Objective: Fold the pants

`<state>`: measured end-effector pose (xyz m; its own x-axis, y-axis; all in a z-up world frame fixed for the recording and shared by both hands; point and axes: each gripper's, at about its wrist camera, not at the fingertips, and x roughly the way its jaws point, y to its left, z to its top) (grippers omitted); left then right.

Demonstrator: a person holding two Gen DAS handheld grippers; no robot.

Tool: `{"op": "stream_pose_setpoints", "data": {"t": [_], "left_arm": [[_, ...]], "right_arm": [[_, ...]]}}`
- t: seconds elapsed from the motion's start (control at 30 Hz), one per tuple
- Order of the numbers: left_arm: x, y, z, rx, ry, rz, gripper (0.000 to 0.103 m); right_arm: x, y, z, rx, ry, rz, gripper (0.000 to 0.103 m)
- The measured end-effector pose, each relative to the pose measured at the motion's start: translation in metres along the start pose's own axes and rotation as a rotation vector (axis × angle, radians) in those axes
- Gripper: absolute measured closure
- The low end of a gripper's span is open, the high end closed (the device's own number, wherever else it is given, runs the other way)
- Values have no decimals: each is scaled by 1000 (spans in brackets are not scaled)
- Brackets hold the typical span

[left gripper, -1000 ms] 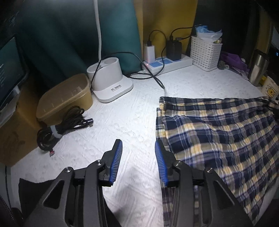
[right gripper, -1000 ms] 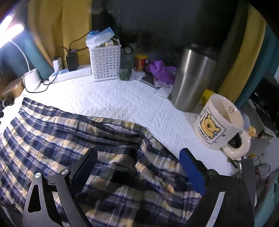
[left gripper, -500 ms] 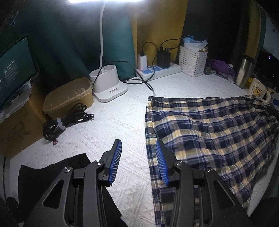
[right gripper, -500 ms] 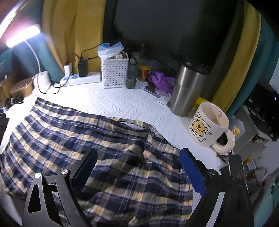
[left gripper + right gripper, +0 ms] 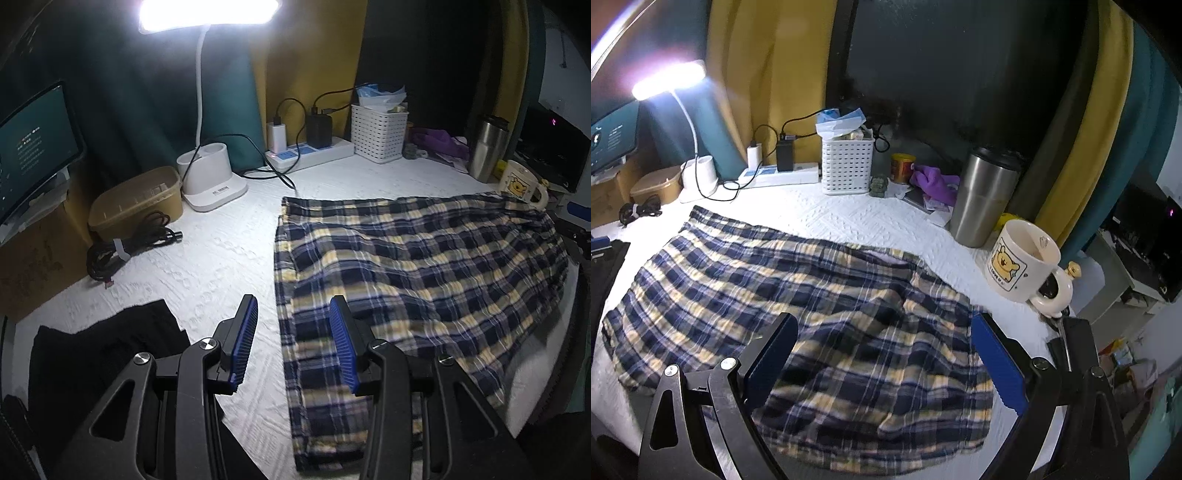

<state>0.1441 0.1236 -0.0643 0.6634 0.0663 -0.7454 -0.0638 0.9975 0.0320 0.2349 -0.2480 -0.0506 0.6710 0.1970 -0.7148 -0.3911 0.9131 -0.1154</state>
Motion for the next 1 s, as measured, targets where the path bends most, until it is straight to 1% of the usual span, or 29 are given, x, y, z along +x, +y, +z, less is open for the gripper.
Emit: {"op": "stream_pose_setpoints", "data": {"t": [0.17, 0.33, 0.4, 0.53, 0.73, 0.83, 0.9, 0.97, 1.0], "left_arm": [[-4, -6, -14, 4, 12, 1, 63], [-3, -7, -37, 5, 32, 0, 63], [0, -7, -47, -2, 52, -5, 63], [5, -7, -64, -22, 82, -42, 63], [10, -7, -78, -53, 110, -110, 63], [14, -9, -83, -55, 128, -101, 63], [13, -9, -85, -63, 116, -98, 63], [10, -12, -86, -52, 98, -89, 65], [9, -13, -86, -43, 89, -80, 80]], "right_arm": [[-4, 3, -16, 5, 11, 13, 7], [1, 9, -35, -3, 45, 26, 7], [3, 12, -41, -5, 55, 31, 7], [4, 18, -51, -9, 69, 40, 7], [8, 26, -64, -13, 90, 53, 7], [9, 29, -70, -16, 99, 56, 7], [9, 29, -72, -16, 101, 53, 7], [8, 29, -73, -14, 102, 51, 7], [8, 28, -74, -14, 102, 50, 7]]}}
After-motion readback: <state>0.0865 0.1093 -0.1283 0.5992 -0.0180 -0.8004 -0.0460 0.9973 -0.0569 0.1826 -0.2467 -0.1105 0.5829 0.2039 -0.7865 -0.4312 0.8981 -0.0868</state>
